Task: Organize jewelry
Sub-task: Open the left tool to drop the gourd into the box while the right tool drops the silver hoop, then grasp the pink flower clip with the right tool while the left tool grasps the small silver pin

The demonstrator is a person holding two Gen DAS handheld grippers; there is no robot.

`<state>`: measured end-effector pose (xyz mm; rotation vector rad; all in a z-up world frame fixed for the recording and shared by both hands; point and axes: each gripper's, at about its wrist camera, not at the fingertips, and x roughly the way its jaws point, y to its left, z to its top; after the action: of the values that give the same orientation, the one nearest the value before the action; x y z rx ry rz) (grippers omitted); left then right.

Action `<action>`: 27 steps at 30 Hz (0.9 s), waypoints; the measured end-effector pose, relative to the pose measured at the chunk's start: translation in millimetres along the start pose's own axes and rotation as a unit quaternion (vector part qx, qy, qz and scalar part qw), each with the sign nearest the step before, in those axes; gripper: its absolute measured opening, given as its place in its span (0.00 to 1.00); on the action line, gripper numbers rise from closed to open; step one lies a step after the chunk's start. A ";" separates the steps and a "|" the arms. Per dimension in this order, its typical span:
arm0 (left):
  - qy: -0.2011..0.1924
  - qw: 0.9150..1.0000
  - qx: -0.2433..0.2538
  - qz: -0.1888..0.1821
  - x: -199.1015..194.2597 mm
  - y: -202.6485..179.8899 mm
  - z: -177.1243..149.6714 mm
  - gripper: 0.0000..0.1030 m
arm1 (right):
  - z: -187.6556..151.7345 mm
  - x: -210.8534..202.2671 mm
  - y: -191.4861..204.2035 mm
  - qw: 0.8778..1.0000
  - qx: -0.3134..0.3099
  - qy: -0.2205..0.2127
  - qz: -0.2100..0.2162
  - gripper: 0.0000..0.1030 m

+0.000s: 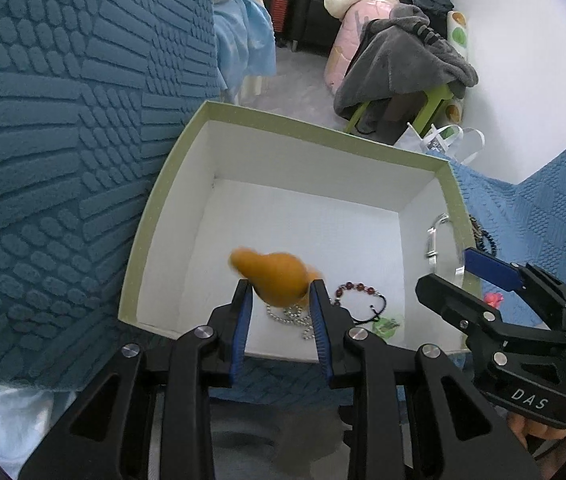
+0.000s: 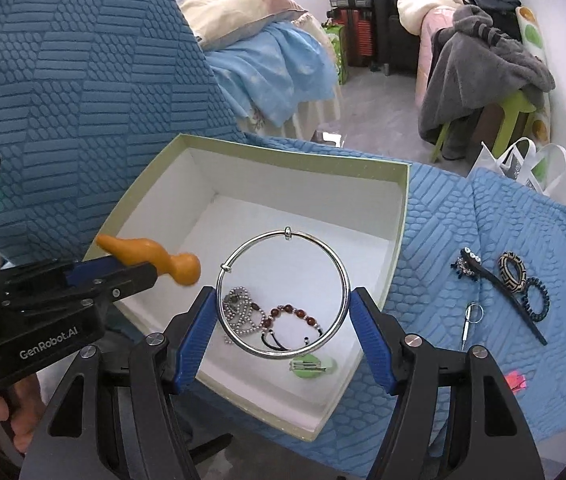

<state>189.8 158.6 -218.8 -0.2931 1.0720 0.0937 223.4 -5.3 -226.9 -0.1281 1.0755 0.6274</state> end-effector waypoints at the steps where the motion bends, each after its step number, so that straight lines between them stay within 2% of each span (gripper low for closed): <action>1: -0.003 1.000 -0.003 -0.005 -2.4 0.2 0.1 0.41 | 1.3 -2.9 -0.6 1.000 0.001 -0.004 0.002 0.72; 2: -0.007 1.000 -0.007 -0.006 -5.0 1.3 0.1 0.57 | 2.7 -7.1 -1.2 1.000 0.002 -0.012 0.005 0.75; 4: -0.025 1.000 -0.015 -0.006 -13.9 2.6 0.8 0.71 | 6.4 -18.0 -2.5 1.000 0.000 -0.028 0.007 0.77; 15: -0.084 0.996 0.004 -0.008 -54.1 -26.1 7.5 0.71 | 16.1 -97.4 -27.1 0.992 0.003 -0.123 -0.017 0.78; 22: -0.133 0.991 0.017 -0.021 -75.2 -55.3 10.0 0.71 | 8.9 -134.4 -46.5 0.986 0.000 -0.159 -0.046 0.78; 27: -0.152 0.987 0.029 -0.033 -78.2 -77.5 8.6 0.71 | -5.4 -146.5 -69.0 0.982 0.007 -0.171 -0.077 0.78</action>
<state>176.5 91.9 -131.8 -0.2531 0.7603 0.0456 209.2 -124.9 -118.5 -0.0857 0.7295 0.4807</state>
